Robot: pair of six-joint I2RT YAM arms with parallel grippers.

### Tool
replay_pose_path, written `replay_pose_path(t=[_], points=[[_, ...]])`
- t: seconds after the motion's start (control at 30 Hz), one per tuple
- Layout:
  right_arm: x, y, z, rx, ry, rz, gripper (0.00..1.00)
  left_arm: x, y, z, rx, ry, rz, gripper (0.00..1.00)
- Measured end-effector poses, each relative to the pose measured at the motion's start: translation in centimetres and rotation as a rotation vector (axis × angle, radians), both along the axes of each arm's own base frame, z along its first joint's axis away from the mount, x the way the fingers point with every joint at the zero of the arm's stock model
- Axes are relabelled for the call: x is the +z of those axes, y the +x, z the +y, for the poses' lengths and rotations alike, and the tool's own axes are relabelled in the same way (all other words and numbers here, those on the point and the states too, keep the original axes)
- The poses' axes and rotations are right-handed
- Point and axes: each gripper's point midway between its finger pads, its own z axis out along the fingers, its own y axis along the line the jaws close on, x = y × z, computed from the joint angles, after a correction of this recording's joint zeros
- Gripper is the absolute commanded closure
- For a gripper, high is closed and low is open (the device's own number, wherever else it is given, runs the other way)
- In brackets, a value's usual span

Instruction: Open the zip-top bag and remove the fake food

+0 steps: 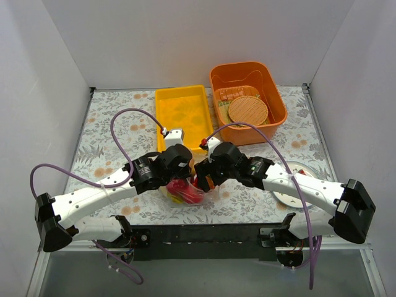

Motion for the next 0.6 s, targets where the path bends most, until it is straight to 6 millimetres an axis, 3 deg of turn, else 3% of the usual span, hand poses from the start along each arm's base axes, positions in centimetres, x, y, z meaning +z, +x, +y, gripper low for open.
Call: replay_pose_path(t=[0.27, 0.37, 0.43, 0.47, 0.5, 0.6], points=[[-1.6, -0.8, 0.4, 0.025, -0.041, 0.030, 0.11, 0.1, 0.2, 0.2, 0.008, -0.003, -0.003, 1.00], [-2.8, -1.0, 0.5, 0.026, -0.072, 0.053, 0.25, 0.1, 0.2, 0.4, 0.017, -0.009, -0.003, 1.00], [-3.0, -1.1, 0.5, 0.022, -0.078, 0.065, 0.42, -0.3, 0.2, 0.9, 0.026, -0.004, 0.000, 1.00], [-3.0, -1.1, 0.5, 0.019, -0.080, 0.070, 0.47, -0.5, 0.3, 1.3, 0.035, 0.001, 0.002, 1.00], [-2.8, -1.1, 0.5, 0.018, -0.079, 0.073, 0.59, -0.7, 0.4, 1.8, 0.047, 0.005, 0.001, 1.00], [-1.3, -0.7, 1.2, 0.014, -0.057, 0.064, 0.70, -1.2, 1.1, 3.4, 0.082, 0.031, -0.014, 1.00]])
